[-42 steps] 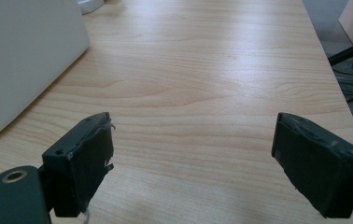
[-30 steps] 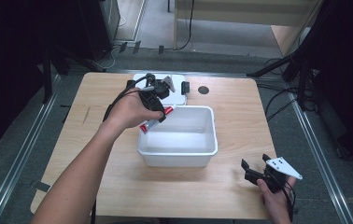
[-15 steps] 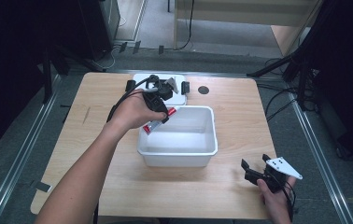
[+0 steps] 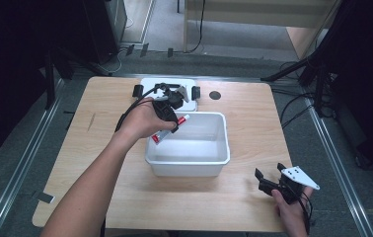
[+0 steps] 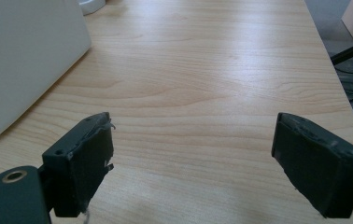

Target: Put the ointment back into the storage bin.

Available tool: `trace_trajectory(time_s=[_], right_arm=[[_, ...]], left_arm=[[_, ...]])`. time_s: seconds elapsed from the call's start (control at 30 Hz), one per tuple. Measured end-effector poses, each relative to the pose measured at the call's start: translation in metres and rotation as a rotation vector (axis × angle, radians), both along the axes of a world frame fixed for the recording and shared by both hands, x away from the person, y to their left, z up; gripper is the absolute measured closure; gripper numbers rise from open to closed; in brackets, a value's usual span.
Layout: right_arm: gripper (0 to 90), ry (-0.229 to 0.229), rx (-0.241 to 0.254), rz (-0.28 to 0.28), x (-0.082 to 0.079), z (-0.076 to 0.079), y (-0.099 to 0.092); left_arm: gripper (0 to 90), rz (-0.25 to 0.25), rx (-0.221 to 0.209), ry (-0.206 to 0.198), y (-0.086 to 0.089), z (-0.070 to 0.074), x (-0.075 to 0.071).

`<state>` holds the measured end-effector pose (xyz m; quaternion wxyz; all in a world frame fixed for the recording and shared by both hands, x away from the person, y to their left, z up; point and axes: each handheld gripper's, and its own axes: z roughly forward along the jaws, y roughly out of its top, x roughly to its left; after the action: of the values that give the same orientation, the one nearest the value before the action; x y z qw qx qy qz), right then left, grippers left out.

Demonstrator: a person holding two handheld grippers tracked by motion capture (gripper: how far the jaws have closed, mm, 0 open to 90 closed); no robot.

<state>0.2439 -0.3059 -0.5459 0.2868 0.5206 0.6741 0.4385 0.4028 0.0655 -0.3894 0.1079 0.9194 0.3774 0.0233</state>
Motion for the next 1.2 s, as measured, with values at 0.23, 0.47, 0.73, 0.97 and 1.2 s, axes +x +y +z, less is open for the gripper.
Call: trace_trajectory(time_s=[0.23, 0.47, 0.73, 0.97, 1.2], right_arm=[[12.7, 0.001, 0.0, 0.0, 0.0, 0.0, 0.0], [12.7, 0.001, 0.001, 0.001, 0.0, 0.0, 0.0], [12.8, 0.0, 0.002, 0.001, 0.0, 0.0, 0.0], [12.8, 0.001, 0.004, 0.001, 0.0, 0.0, 0.0], [12.7, 0.001, 0.003, 0.001, 0.0, 0.0, 0.0]], left_arm=[[71.0, -0.002, 0.008, 0.017, -0.001, -0.01, 0.002], [71.1, 0.002, 0.019, 0.029, -0.004, -0.024, 0.004], [71.2, -0.01, 0.049, 0.021, -0.008, -0.039, 0.005], [71.0, -0.018, 0.051, 0.011, -0.01, -0.051, 0.006], [71.0, -0.016, 0.056, 0.037, -0.013, -0.06, 0.004]])
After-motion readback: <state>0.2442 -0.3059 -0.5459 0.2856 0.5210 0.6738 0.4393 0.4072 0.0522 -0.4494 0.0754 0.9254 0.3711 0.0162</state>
